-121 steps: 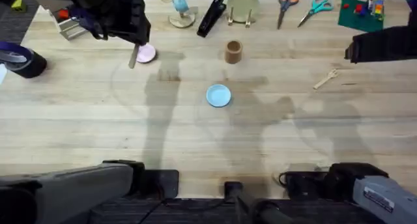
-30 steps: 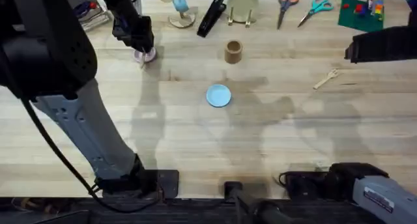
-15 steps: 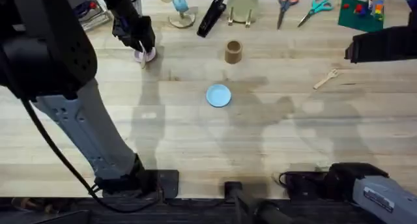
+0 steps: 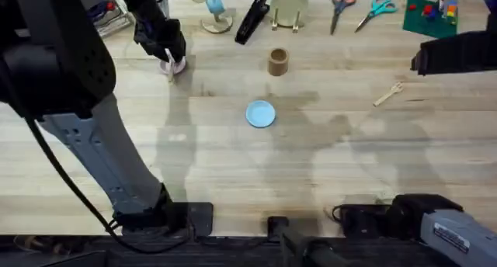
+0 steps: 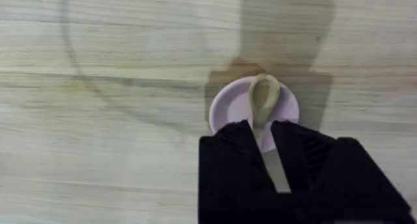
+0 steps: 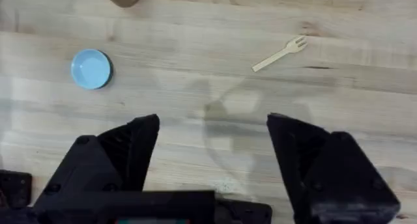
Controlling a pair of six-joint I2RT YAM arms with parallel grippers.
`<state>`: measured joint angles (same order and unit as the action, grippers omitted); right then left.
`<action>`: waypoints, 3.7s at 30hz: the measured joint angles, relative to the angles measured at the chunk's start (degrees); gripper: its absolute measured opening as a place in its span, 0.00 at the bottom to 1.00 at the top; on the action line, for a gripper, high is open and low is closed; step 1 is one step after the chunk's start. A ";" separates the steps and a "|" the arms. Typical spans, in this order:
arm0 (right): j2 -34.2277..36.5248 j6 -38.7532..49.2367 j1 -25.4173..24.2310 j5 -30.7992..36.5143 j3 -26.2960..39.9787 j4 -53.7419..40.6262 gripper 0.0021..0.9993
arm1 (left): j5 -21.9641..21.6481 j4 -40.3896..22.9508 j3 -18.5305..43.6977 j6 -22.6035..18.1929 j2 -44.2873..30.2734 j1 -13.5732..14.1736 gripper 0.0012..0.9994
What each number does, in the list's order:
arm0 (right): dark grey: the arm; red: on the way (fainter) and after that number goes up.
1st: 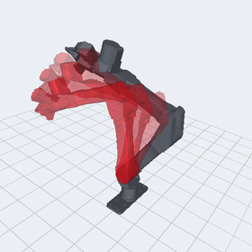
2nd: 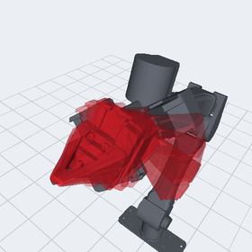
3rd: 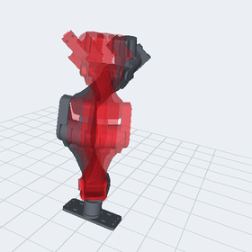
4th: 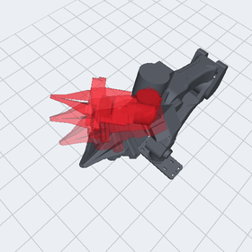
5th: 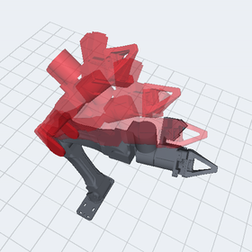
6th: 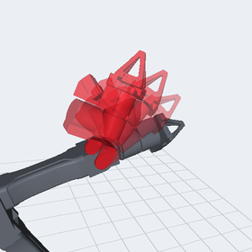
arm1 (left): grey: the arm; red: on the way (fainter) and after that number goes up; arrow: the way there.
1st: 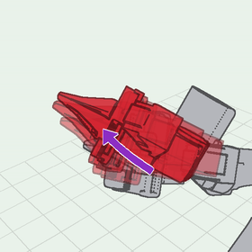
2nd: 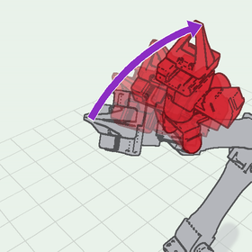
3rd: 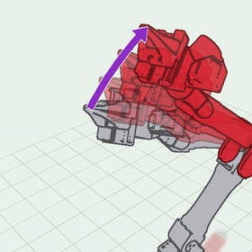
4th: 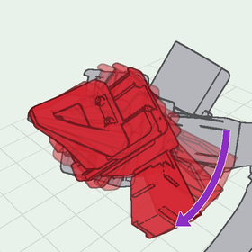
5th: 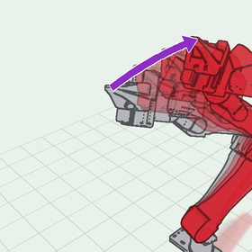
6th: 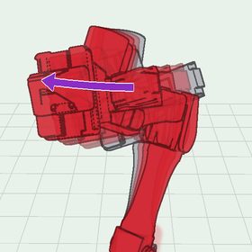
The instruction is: Pick up a utensil and set it on the pink plate, then put the other utensil in the container.
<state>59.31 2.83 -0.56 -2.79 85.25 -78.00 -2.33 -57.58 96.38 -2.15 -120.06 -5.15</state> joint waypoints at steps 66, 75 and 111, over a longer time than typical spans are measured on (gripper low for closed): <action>0.00 0.00 0.00 -0.01 0.00 -0.06 0.99 | 16.25 -11.61 -13.86 -4.60 56.67 5.35 0.99; 0.02 0.00 0.00 -0.02 0.00 -0.45 0.99 | 18.38 -12.34 -14.34 -7.65 52.99 5.35 1.00; 4.04 -22.96 -0.11 10.01 0.09 -5.11 1.00 | 40.30 22.25 -50.69 -24.94 65.34 5.35 1.00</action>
<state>63.35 -20.13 -0.67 7.23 85.34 -83.11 37.98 -35.33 45.69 -27.09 -54.72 0.21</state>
